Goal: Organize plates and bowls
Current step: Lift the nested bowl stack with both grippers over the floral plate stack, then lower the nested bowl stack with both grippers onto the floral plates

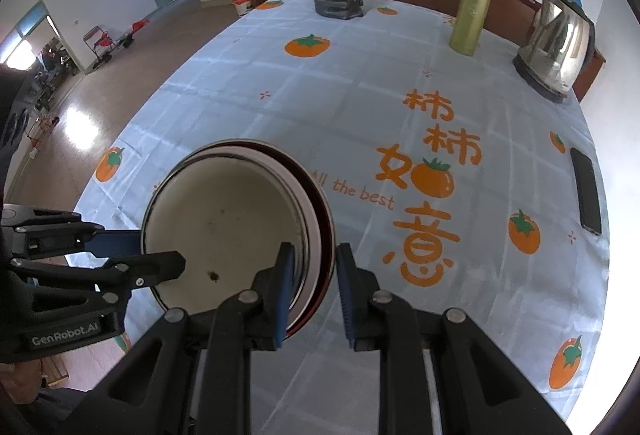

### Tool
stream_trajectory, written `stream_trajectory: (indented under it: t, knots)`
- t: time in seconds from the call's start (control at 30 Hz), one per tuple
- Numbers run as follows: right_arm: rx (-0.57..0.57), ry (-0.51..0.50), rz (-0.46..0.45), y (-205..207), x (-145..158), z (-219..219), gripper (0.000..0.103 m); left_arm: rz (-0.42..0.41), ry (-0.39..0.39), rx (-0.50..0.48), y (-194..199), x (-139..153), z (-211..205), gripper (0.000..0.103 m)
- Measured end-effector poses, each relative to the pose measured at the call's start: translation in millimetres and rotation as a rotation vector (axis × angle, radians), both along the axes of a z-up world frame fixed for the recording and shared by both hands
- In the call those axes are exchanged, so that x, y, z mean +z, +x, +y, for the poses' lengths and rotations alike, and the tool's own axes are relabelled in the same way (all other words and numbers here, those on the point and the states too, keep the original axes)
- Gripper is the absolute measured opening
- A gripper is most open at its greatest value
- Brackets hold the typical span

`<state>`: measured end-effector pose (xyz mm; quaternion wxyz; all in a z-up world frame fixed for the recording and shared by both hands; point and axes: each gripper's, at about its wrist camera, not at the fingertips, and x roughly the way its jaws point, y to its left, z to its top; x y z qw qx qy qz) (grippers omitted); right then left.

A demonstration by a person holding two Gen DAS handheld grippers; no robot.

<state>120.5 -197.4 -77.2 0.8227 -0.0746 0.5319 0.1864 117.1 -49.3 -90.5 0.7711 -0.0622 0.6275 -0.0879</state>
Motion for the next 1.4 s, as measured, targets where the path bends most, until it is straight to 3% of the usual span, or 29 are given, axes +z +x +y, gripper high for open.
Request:
stream_trajectory:
  t: [0.7, 1.4]
  knots:
    - [0.053, 0.004, 0.02, 10.7, -12.4, 32.8, 0.021, 0.016, 0.01, 0.051, 5.6, -8.9, 31.6, 0.032]
    - [0.06, -0.033, 0.054, 20.7, -27.4, 41.6, 0.021, 0.055, 0.005, 0.024, 16.4, -28.5, 33.4, 0.032]
